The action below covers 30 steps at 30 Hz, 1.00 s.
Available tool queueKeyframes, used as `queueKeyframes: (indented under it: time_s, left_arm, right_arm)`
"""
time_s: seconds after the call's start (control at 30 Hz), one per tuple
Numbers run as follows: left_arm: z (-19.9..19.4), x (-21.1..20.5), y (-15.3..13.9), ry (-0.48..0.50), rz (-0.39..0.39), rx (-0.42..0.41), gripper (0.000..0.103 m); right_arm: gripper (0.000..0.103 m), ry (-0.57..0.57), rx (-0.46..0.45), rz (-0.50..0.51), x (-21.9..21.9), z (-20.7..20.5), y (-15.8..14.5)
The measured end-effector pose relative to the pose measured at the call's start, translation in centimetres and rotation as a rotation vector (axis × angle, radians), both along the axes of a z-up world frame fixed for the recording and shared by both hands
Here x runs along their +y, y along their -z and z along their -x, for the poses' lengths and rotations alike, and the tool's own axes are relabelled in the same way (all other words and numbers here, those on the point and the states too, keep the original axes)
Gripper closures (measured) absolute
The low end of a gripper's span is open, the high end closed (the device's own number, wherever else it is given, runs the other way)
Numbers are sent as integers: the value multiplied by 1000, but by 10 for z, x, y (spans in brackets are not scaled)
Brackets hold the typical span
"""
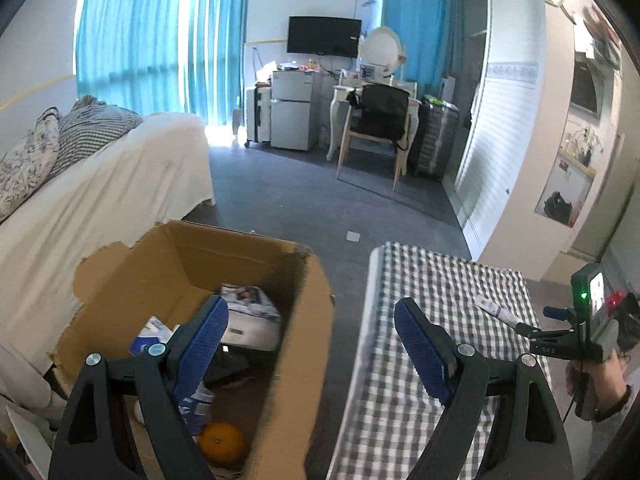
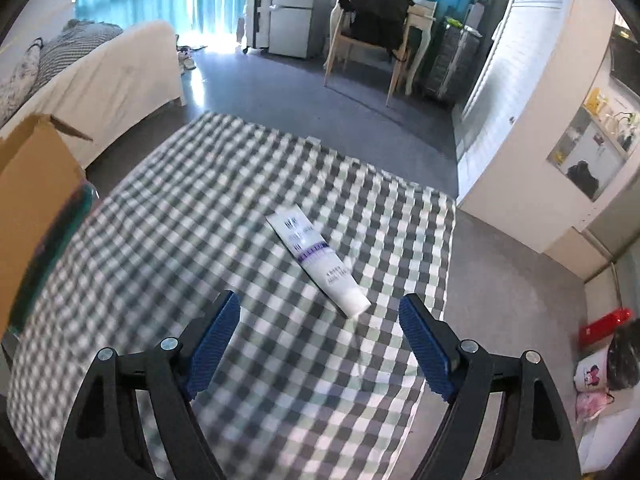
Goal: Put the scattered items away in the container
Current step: 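Grasp the white lotion tube on the mattress with the right gripper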
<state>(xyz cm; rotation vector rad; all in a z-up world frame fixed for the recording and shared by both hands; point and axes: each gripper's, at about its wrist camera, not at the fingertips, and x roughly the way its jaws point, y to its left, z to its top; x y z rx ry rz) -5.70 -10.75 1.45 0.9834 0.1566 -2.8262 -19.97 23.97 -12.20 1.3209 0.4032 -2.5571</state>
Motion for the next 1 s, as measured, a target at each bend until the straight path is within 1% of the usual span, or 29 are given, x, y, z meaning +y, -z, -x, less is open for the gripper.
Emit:
queueKeyframes:
  time_s: [0.03, 0.1, 0.17, 0.3, 0.33, 0.4, 0.43, 0.47, 0.53, 0.63, 0.83, 1.0]
  left_arm:
    - [4, 5, 1, 5, 11, -6, 15]
    - [8, 11, 1, 6, 26, -11, 15]
    - [9, 14, 1, 10, 30, -13, 15]
    - [13, 20, 5, 11, 45, -18, 15]
    - [15, 21, 6, 10, 46, -20, 15]
    - [17, 23, 9, 12, 47, -28, 15]
    - [19, 24, 11, 14, 49, -30, 15]
    - [20, 25, 12, 15, 52, -32, 15]
    - [20, 26, 14, 17, 52, -35, 15]
    - [21, 26, 17, 21, 47, -38, 15]
    - [21, 29, 19, 29, 45, -39, 15]
    - [16, 25, 16, 28, 39, -31, 15]
  right_arm:
    - [23, -7, 4, -1, -1, 3, 4]
    - [29, 4, -3, 13, 2, 12, 10]
    - [42, 14, -31, 40, 5, 23, 17]
    - [45, 22, -68, 27, 7, 41, 35]
    - [48, 29, -75, 22, 8, 42, 39]
    - [55, 38, -88, 24, 9, 46, 44]
    - [68, 40, -105, 37, 11, 48, 46]
    - [73, 43, -114, 54, 14, 49, 47]
    - [80, 51, -117, 60, 19, 50, 46]
    - [80, 57, -118, 56, 19, 52, 44]
    - [81, 78, -120, 91, 19, 52, 35]
    - [81, 75, -87, 106, 9, 34, 13]
